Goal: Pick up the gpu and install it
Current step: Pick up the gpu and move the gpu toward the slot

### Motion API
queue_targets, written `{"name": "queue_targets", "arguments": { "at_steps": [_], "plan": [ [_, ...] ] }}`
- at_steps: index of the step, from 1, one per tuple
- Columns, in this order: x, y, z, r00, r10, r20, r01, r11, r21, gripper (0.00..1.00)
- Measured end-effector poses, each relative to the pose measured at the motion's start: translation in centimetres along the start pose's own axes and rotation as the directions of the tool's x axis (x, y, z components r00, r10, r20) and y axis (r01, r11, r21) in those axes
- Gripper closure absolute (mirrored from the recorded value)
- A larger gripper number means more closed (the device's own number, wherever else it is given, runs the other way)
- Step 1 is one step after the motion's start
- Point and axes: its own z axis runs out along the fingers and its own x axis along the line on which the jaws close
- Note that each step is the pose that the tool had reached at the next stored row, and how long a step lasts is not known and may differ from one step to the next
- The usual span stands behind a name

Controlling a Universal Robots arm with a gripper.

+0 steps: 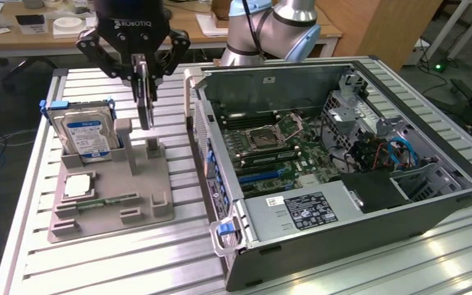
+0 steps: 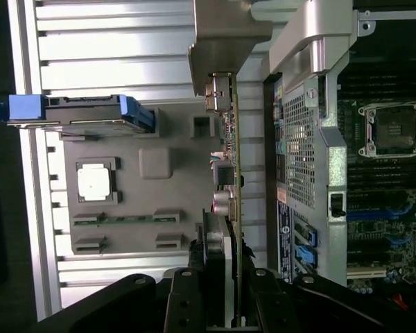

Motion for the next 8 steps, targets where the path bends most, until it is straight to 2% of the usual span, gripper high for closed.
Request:
{"name": "queue_targets", "arguments": {
  "at_steps": [3, 8],
  "plan": [
    [-0.21, 0.01, 0.01, 1.0, 0.0, 0.0007, 0.0, 1.0, 0.0095, 0.72],
    [-0.79, 0.04, 0.01, 1.0, 0.0, 0.0008, 0.0, 0.9999, 0.0102, 0.72]
  ]
}}
